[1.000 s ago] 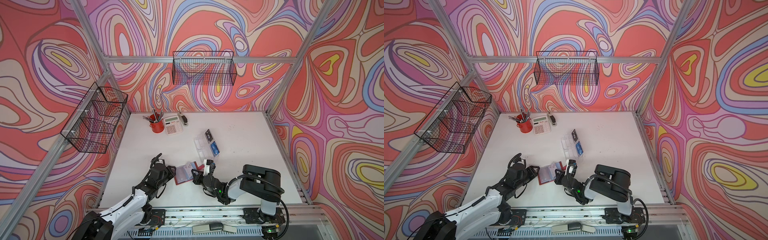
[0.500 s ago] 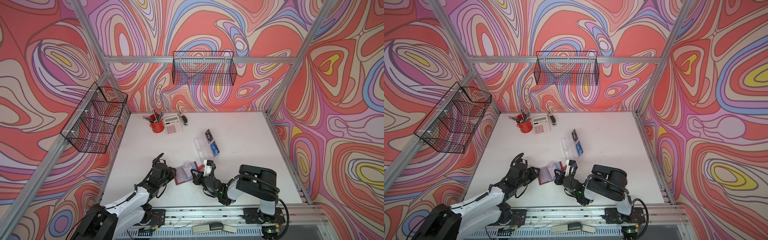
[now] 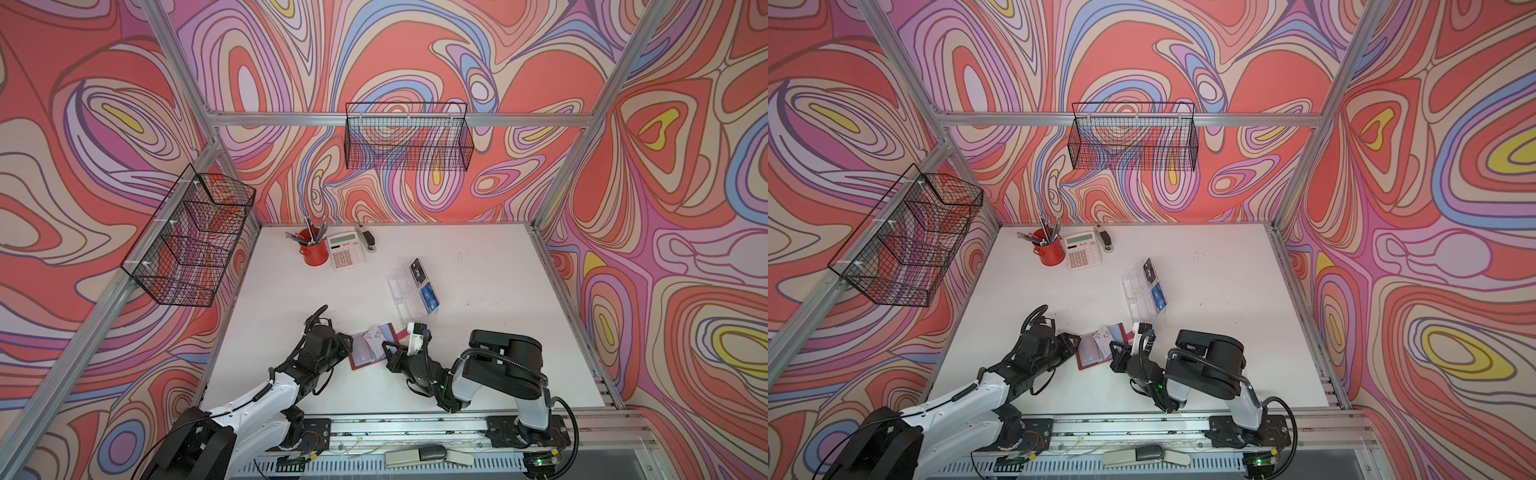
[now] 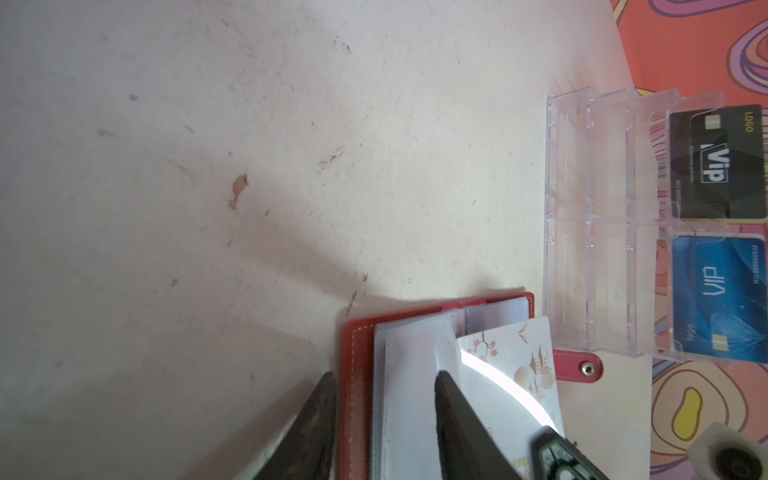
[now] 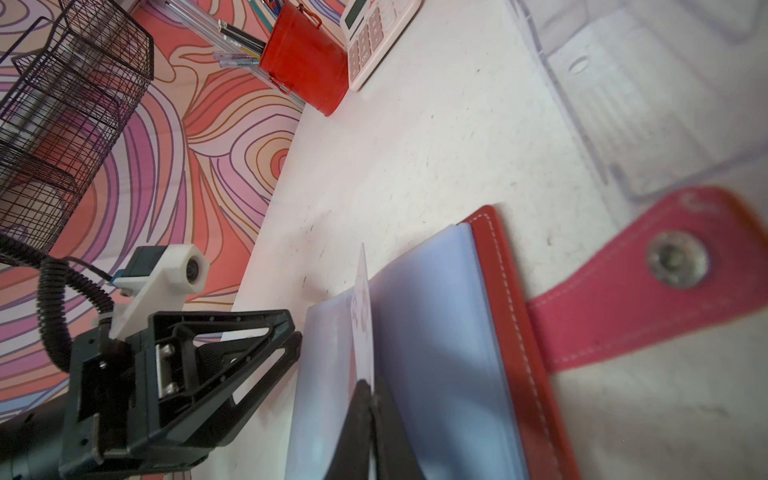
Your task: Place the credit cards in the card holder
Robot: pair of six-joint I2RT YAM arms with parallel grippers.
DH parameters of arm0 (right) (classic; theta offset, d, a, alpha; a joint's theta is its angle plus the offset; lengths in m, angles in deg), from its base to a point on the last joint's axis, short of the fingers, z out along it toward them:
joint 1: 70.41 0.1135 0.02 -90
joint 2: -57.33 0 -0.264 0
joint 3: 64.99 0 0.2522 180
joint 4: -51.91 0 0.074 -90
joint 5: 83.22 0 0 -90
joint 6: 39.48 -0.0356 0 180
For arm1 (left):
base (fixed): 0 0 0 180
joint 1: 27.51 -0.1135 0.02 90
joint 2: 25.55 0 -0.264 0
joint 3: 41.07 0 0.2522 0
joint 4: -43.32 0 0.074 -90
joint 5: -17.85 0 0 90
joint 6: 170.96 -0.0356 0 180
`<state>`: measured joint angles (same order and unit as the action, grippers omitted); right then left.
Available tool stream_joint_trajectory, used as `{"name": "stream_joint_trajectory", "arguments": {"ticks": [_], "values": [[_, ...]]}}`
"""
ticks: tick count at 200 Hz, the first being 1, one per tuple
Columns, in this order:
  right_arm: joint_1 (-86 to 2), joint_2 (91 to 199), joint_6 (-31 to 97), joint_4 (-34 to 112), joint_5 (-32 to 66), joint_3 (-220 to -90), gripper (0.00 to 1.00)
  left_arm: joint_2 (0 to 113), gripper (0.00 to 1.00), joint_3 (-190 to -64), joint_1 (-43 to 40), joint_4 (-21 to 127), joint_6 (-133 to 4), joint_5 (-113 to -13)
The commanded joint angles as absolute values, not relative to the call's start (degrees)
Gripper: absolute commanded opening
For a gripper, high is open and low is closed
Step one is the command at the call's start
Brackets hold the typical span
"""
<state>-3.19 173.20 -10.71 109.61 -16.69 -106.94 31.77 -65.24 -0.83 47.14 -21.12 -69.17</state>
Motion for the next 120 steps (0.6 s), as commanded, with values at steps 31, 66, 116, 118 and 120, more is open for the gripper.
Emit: {"name": "stream_joint_trajectory", "arguments": {"ticks": [31,66,116,118,120], "values": [[-2.92,175.16,-12.55,112.26,-14.94,-107.66,0.00,33.27,0.42,-66.76,-0.96,46.71,-21.26,-68.64],[-2.83,176.63,-13.46,112.46,-13.70,-109.05,0.00,33.82,0.42,-66.90,-0.94,46.44,-21.20,-68.25],[-2.19,178.64,-15.40,111.56,-14.00,-110.92,0.00,34.11,0.42,-66.94,-0.90,46.44,-21.03,-67.71],[-2.18,178.62,-15.51,111.30,-14.11,-110.92,0.00,34.08,0.42,-66.89,-0.91,46.44,-21.02,-67.66],[-2.07,178.59,-15.60,111.17,-14.31,-110.97,0.00,34.11,0.42,-66.87,-0.95,46.42,-21.06,-67.65]]}}
